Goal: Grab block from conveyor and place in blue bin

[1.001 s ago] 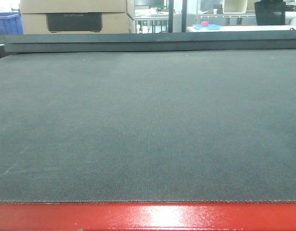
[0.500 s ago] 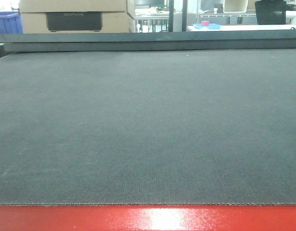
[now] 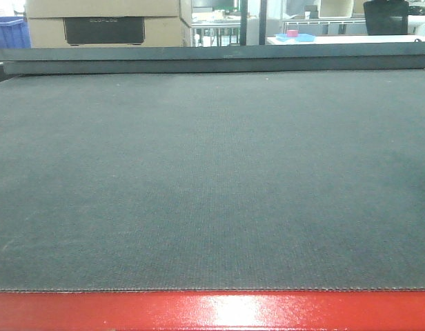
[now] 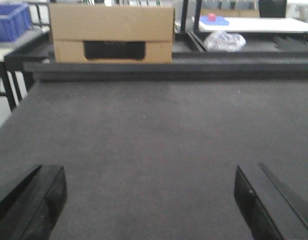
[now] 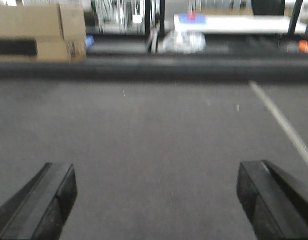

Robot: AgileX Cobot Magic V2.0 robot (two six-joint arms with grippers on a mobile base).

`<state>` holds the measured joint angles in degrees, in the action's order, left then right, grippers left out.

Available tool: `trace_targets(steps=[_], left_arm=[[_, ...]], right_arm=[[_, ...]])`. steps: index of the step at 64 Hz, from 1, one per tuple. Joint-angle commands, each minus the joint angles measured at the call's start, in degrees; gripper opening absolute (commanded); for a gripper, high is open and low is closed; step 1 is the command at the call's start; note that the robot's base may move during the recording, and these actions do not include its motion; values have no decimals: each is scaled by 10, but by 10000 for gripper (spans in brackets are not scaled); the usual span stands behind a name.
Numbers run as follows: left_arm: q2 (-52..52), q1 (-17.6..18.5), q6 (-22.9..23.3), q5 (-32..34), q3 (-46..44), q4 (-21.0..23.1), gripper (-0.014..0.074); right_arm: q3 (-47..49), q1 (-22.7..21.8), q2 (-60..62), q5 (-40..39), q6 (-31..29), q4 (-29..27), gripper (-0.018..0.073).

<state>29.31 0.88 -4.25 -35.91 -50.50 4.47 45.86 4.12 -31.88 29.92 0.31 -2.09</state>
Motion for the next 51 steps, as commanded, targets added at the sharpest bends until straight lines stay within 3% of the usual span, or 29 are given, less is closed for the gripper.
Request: trace_targets(steps=[1, 28, 51], left_arm=[[19, 17, 4, -5, -7, -2, 591], [49, 51, 4, -21, -11, -8, 587], [49, 52, 4, -25, -11, -8, 587]], right_arm=[[22, 1, -36, 12, -3, 6, 570], [175, 12, -282, 243, -3, 7, 570], [187, 10, -452, 269, -3, 31, 570]])
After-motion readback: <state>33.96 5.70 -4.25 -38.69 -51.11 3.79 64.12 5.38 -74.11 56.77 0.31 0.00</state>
